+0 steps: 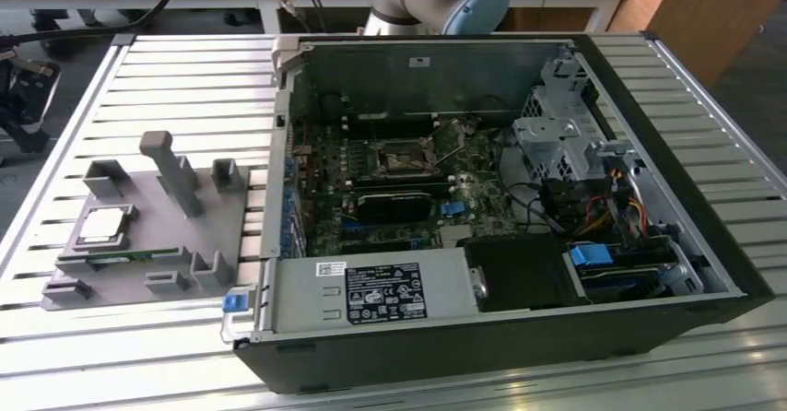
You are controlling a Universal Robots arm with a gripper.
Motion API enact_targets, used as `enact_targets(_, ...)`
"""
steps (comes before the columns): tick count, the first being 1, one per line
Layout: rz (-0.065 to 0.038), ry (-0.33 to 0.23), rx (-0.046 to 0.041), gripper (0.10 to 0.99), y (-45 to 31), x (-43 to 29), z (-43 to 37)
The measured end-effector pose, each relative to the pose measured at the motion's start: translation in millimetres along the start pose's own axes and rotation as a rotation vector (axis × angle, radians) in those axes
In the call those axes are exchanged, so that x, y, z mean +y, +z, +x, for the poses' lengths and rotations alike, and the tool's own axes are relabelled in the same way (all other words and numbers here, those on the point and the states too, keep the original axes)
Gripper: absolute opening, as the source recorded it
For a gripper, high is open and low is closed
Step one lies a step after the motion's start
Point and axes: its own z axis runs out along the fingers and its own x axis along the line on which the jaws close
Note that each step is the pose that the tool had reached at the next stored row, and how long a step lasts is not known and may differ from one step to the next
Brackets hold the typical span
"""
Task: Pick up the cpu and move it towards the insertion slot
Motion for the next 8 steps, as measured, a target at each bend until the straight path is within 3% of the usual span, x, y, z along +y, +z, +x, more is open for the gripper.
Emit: enact_targets(8, 0.000, 0.000, 0.0017, 0.106, 9.4, -0.3, 0.1)
